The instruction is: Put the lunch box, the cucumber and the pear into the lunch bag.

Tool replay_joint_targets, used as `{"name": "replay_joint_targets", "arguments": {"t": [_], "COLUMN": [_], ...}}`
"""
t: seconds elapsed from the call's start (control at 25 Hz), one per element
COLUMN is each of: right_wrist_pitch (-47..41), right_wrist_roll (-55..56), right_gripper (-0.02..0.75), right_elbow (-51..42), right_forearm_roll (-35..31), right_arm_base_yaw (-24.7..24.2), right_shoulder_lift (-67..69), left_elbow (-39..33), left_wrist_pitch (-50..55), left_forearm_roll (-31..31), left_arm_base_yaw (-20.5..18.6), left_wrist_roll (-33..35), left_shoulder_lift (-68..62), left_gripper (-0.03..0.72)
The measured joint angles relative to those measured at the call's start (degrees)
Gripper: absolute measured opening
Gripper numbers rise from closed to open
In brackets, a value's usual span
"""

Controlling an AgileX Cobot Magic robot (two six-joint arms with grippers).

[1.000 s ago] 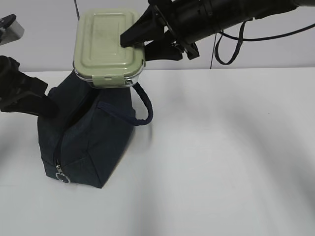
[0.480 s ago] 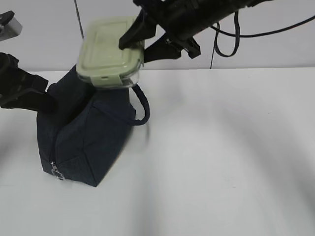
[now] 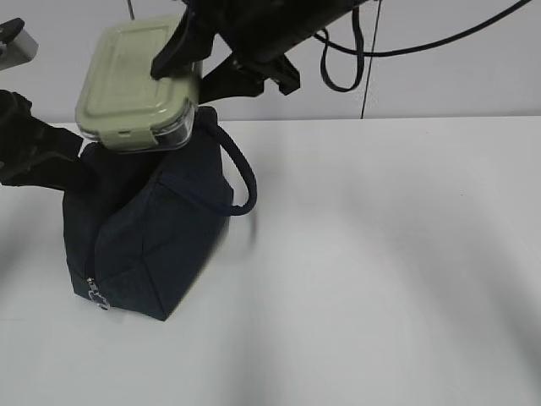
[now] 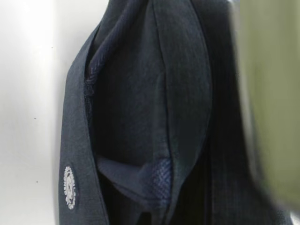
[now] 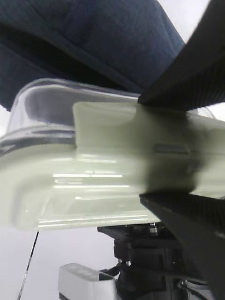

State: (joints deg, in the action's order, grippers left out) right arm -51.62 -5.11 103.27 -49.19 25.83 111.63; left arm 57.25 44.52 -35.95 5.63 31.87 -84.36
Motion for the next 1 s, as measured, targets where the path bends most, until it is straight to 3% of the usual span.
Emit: {"name": "replay_joint_targets", "arguments": {"t": [0.4,1.0], "right_wrist_pitch": [-6.37,-0.15], "right_wrist_roll": [12.82,16.34], "right_gripper": [0.376,0.375], "right_elbow": [0.00,0.46], "right_forearm_roll": [20.64,16.53], "right_arm_base_yaw": [0.48,3.81], "right_shoulder_lift": [2.10,9.05], "left_elbow": [0.00,0.00], "left_wrist_pitch": [-0.25,-0.30], "left_forearm_roll": [-0.49,-1.06], "left_arm_base_yaw": [0.00,1.77], "left_wrist_roll": [0.00,0.00], "left_shoulder_lift": [0.00,0.00], "left_gripper": [0.002,0.002]}}
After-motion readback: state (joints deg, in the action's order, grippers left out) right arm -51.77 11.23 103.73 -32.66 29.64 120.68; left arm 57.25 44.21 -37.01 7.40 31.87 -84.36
